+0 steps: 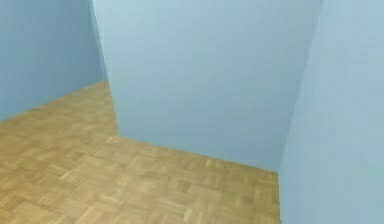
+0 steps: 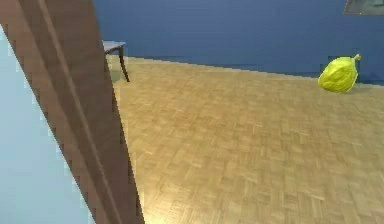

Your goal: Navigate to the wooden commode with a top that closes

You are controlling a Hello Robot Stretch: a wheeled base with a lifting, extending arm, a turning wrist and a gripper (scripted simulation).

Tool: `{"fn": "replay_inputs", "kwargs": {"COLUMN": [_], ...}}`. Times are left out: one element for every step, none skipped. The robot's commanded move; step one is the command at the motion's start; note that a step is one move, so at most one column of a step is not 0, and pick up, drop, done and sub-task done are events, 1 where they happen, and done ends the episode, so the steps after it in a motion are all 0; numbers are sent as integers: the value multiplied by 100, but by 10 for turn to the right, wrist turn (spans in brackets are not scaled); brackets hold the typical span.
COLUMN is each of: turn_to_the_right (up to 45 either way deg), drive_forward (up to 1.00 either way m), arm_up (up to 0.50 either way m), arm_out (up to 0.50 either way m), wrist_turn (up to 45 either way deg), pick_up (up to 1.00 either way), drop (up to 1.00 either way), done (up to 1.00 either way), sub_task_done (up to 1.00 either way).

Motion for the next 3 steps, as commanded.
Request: {"fn": "replay_inputs", "kwargs": {"turn_to_the_right": [-450, -300, 0], "drive_forward": [0, 0, 100], "arm_up": [0, 0, 0], "arm_out": [0, 0, 0], "wrist_turn": [0, 0, 0], "pick_up": [0, 0, 0], "drop": [0, 0, 0], "done": [0, 0, 0], "sub_task_done": [0, 0, 0]}}
